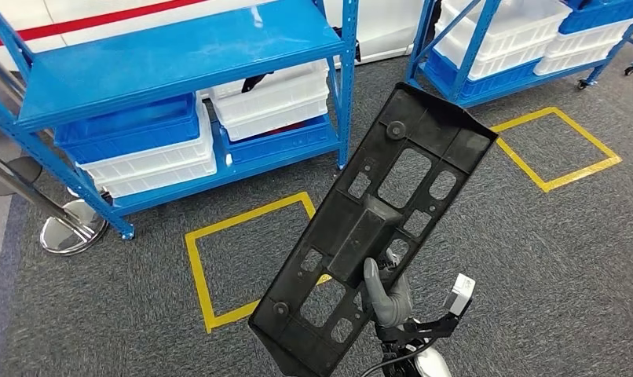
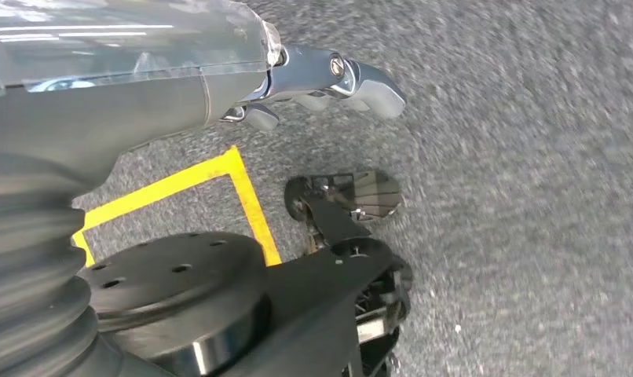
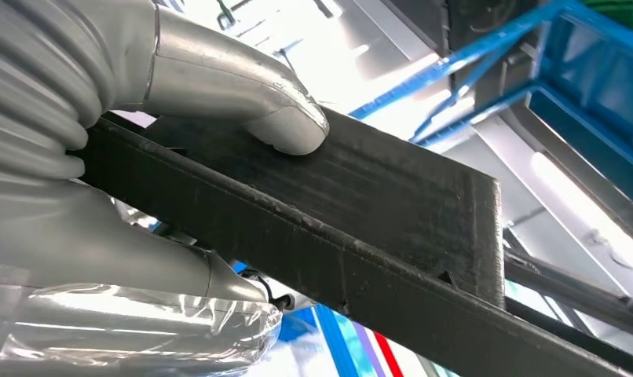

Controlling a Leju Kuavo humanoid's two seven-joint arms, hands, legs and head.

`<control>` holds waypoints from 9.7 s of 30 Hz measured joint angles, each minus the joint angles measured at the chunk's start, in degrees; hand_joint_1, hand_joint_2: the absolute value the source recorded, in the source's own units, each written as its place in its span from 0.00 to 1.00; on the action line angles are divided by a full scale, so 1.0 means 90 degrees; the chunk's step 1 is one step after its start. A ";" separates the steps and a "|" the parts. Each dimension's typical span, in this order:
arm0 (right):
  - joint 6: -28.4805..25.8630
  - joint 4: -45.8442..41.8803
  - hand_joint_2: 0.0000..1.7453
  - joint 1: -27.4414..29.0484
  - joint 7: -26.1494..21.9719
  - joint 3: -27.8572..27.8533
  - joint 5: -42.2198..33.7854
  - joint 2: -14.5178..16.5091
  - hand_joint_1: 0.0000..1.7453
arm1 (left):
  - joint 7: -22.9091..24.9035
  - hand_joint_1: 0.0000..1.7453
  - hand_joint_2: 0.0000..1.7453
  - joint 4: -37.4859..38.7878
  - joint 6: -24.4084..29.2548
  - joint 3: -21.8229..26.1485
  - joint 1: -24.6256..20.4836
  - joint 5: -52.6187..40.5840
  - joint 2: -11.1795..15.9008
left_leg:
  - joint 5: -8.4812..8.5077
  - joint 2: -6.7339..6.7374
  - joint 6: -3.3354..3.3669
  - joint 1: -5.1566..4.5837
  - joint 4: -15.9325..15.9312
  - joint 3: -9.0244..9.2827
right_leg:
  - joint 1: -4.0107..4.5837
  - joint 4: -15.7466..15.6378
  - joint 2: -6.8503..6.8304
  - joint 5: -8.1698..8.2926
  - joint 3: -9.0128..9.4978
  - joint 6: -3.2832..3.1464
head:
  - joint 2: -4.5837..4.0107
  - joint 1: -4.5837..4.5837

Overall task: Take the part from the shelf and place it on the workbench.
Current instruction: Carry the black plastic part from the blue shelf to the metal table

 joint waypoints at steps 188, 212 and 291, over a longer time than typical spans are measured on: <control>0.0058 0.0426 1.00 -0.0303 -0.0138 0.0088 0.0066 -0.0073 1.00 | 0.0590 0.00 1.00 0.0007 -0.0009 -0.0522 0.0070 -0.1785 0.0004 | -0.0773 -0.0365 0.0058 0.0060 0.1487 -0.0633 | 0.0004 -0.0182 0.0318 -0.0059 0.0155 0.0168 | 0.0000 0.0150; -0.2164 -0.1781 1.00 -0.0028 -0.0943 0.0950 0.2637 -0.0262 1.00 | 0.0483 0.00 1.00 0.0010 -0.0115 -0.0411 0.0071 -0.2051 -0.0007 | -0.0047 0.0214 0.0255 -0.0005 -0.0178 0.0155 | 0.0128 -0.0081 -0.0126 -0.0123 0.0120 0.0235 | 0.0000 0.0222; -0.2203 -0.2262 1.00 -0.0531 -0.0795 0.1596 0.2625 -0.0438 1.00 | 0.0718 0.00 1.00 0.0010 -0.0064 0.0013 0.0066 -0.2108 -0.0102 | 0.0444 -0.0415 0.0429 0.0041 -0.0276 -0.0168 | 0.0103 0.0259 0.0226 -0.0450 0.0368 0.0340 | 0.0000 0.0262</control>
